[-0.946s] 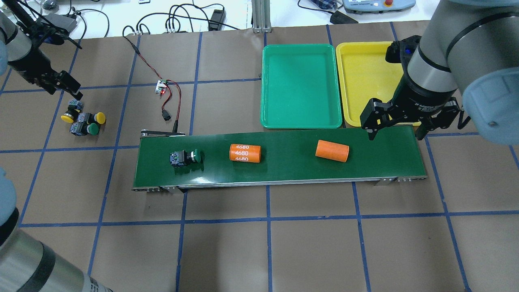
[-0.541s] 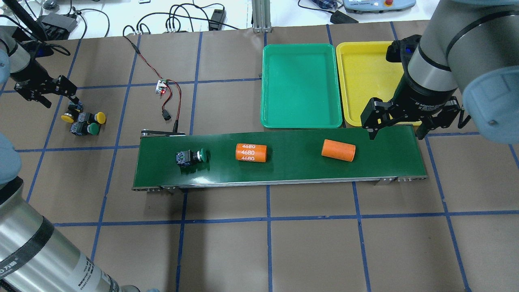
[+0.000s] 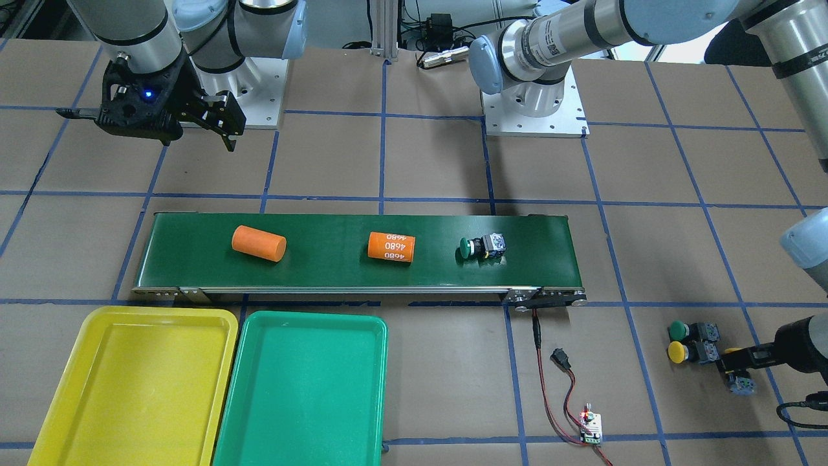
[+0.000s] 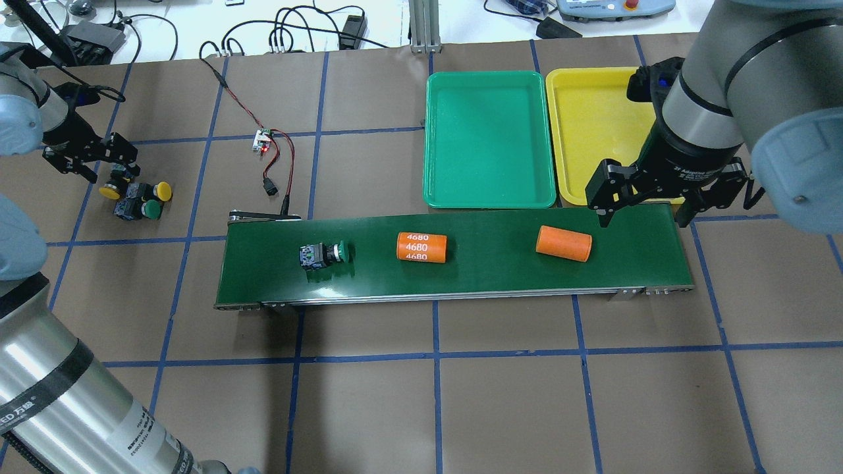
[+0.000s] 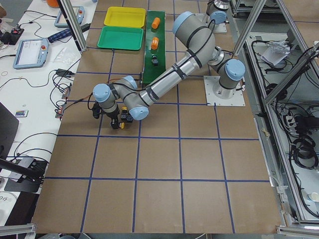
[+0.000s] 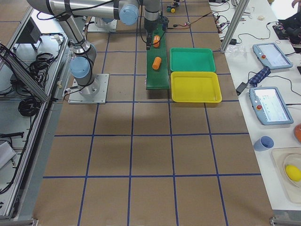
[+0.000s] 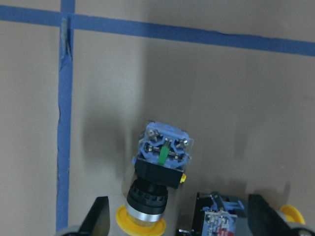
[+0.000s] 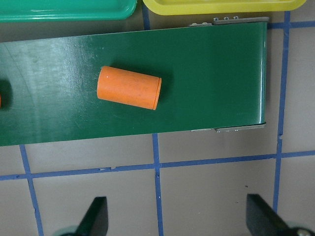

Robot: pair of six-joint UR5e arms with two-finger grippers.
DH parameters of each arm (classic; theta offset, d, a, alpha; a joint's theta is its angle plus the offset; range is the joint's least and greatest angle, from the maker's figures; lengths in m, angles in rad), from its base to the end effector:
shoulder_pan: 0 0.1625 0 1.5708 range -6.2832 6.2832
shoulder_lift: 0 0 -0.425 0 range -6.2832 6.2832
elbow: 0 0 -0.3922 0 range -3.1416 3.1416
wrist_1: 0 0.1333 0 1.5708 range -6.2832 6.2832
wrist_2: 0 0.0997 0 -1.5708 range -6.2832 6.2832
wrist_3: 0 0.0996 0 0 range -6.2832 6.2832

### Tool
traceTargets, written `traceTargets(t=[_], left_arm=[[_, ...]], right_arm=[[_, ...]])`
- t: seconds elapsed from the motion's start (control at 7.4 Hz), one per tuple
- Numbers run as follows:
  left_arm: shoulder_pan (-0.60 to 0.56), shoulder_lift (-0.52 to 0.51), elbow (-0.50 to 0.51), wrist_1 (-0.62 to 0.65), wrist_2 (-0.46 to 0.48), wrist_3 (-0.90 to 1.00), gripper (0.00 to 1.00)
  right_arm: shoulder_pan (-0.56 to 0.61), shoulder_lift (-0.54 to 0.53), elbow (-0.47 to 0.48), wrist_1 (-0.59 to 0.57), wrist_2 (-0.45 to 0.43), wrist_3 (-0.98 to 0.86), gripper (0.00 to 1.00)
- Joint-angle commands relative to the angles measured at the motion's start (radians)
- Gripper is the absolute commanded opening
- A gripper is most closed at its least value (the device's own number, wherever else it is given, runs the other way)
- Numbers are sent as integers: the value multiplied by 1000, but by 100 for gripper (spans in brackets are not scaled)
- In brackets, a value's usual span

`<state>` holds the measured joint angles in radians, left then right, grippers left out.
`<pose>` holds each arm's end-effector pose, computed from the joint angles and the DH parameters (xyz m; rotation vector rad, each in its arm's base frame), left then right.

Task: Sort buttons by color to trays
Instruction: 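Grasp a yellow-capped button from the pile with the left gripper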

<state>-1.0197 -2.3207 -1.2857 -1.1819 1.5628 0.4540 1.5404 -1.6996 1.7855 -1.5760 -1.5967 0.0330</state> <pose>0.2691 -0.6939 0.1908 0.1507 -3.0928 -0.0971 0.1177 -0.4313 0.4431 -0.0970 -3.1116 -0.1256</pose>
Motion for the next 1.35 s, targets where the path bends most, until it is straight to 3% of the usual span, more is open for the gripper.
traceTargets(t=[0.0,0.14,0.41,0.81,0.95,1.22], left_arm=[[10,-28,12,21,3,50,98],[21,-38,20,30,-4,57,89],[18,-42,20,28,-4,55,15],[20,-13,25,12,-9,55,10],[15,33,23,-87,-35,29,9],[-17,192,-47,-291,-62,-288,1]], right_arm=[[0,0,0,1,-3,-4,100],[0,0,0,4,-5,-2,100],[1,0,0,8,-6,-2,100],[0,0,0,8,-8,-4,100],[1,0,0,10,-9,-2,100],[0,0,5,8,-9,-2,100]])
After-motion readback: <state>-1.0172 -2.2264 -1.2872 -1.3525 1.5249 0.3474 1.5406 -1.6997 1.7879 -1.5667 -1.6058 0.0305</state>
